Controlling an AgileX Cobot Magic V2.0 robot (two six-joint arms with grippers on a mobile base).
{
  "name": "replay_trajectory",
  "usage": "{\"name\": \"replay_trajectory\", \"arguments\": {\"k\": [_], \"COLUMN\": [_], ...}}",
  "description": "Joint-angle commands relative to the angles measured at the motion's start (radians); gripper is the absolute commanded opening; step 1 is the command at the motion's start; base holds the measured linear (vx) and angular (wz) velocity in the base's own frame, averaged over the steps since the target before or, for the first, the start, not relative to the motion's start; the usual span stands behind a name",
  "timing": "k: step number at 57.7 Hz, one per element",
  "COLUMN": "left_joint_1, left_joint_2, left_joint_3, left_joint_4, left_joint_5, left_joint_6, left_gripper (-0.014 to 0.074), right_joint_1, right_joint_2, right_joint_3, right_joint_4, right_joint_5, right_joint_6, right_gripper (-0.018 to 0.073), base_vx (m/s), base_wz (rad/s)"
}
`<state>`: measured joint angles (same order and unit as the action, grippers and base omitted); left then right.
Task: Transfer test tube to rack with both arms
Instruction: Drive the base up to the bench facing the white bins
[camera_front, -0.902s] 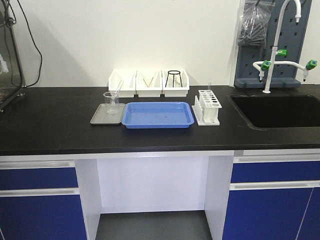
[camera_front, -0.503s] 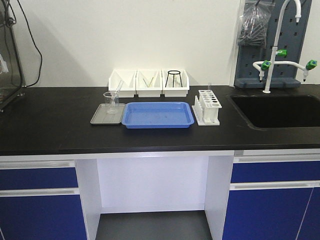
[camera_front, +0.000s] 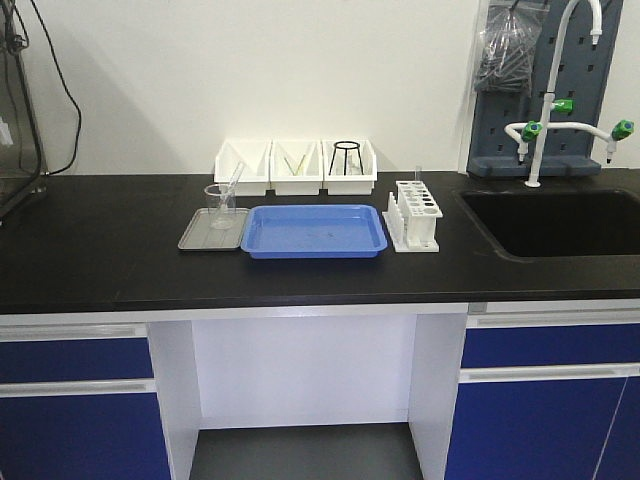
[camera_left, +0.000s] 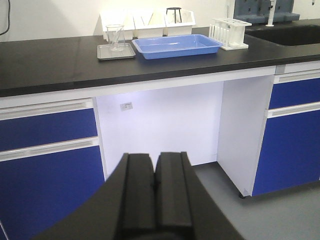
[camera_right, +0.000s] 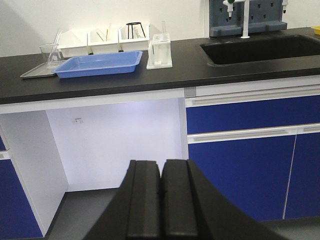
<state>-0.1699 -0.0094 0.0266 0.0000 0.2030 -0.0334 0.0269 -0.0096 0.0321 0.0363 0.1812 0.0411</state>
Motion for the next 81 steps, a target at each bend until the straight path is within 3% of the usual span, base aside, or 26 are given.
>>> {"name": "replay_trajectory", "arguments": {"k": [1, 38, 81], "left_joint_1": [0.003, 0.003, 0.003], "left_joint_2": [-0.016, -0.016, -0.016], "left_joint_3": [-0.021, -0.021, -0.021], "left_joint_4": [0.0, 0.0, 0.0], "left_joint_5": [-0.08, -0.08, -0.08], "left_joint_6": [-0.007, -0.007, -0.007], "left_gripper": [-0.0006, -0.0006, -0.0006], "right_joint_1": [0.002, 0.002, 0.002], "right_joint_2": [-0.008, -0.008, -0.008], "right_joint_3": [0.014, 0.014, 0.014], "right_joint_4": [-0.004, -0.004, -0.004], "right_joint_5": [-0.086, -0.086, -0.087], "right_joint_6": [-0.007, -0.007, -0.007], "right_gripper": [-0.0011, -0.0011, -0.0011], "base_vx": [0.07, 0.21, 0.42], "base_wz": [0.0, 0.04, 0.01]}}
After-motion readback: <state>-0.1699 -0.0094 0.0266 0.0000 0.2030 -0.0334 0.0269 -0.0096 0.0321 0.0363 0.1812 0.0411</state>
